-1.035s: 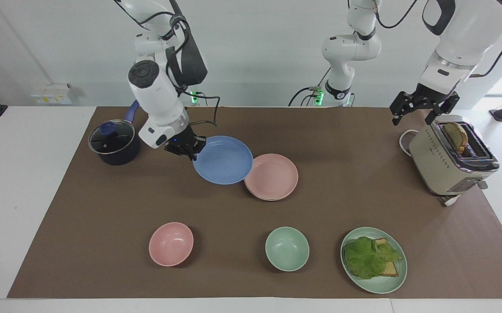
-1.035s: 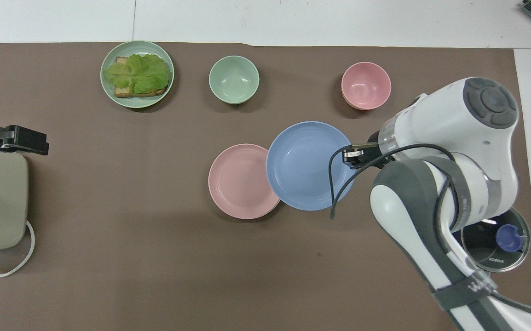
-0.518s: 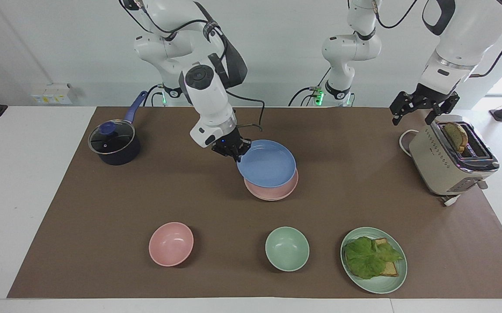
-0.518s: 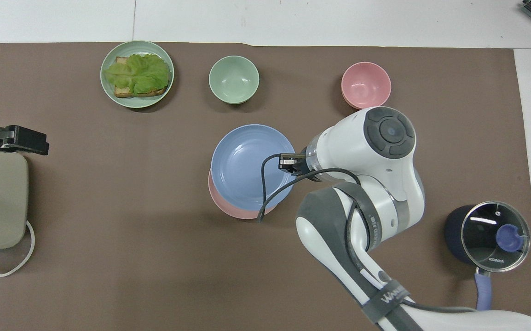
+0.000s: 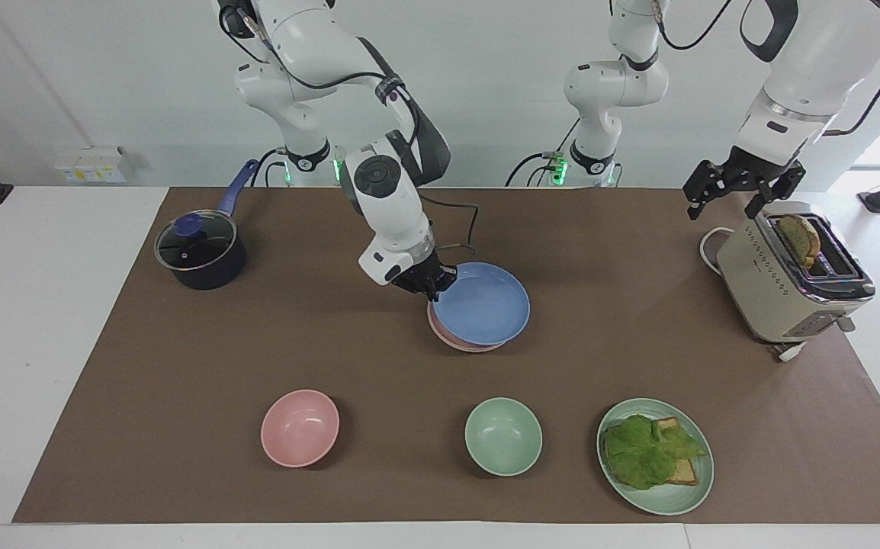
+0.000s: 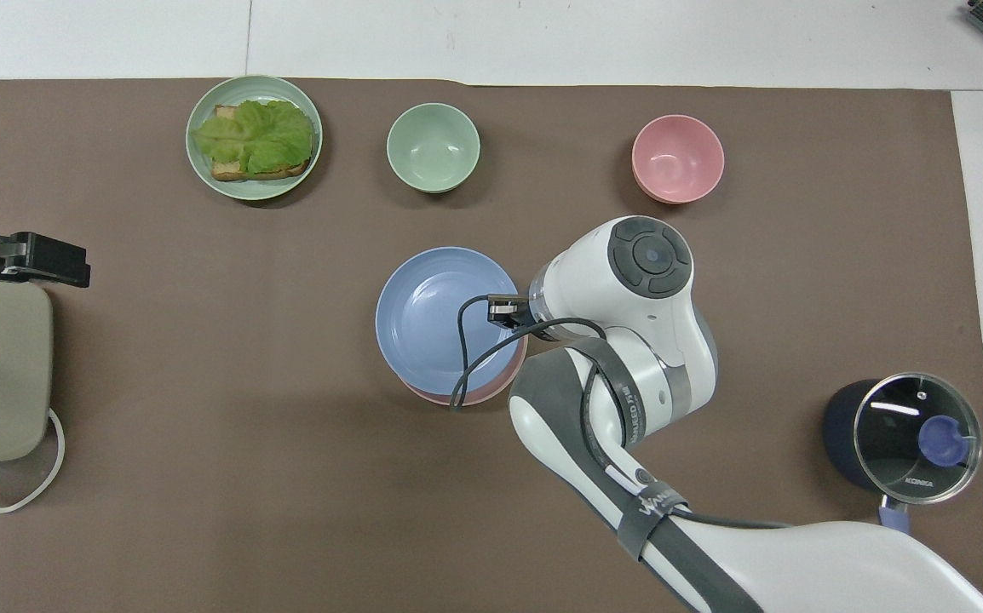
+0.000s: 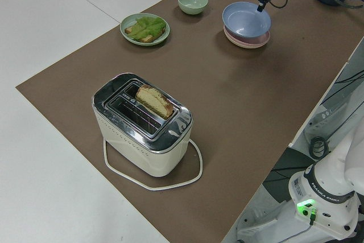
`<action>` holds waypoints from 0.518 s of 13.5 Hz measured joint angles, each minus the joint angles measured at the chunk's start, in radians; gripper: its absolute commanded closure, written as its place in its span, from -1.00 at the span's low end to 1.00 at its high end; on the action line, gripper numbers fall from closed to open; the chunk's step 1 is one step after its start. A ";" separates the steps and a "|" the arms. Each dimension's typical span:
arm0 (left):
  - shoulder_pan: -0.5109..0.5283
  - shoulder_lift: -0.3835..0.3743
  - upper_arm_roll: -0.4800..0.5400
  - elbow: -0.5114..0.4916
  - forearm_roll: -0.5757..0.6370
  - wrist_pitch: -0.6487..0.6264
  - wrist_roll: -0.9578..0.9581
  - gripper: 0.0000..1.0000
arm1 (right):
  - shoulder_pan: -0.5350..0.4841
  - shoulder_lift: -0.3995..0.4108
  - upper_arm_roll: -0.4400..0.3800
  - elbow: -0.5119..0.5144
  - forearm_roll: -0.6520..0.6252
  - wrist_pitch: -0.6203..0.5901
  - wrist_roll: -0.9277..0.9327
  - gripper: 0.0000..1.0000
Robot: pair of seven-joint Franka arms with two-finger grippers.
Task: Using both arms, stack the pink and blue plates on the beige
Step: 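Carry the blue plate with the right gripper onto the pink plate, then open the right gripper to release the blue plate and lift away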
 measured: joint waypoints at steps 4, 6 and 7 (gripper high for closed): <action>0.000 0.000 0.000 0.000 0.000 0.000 0.000 -1.00 | 0.003 0.011 -0.003 -0.020 0.000 0.030 0.000 1.00; 0.000 0.000 0.000 0.000 0.000 0.000 0.000 -1.00 | -0.002 0.018 -0.005 -0.024 0.000 0.031 0.000 1.00; 0.000 0.000 0.000 0.000 0.000 0.000 0.000 -1.00 | -0.004 0.020 -0.005 -0.024 0.000 0.031 0.000 1.00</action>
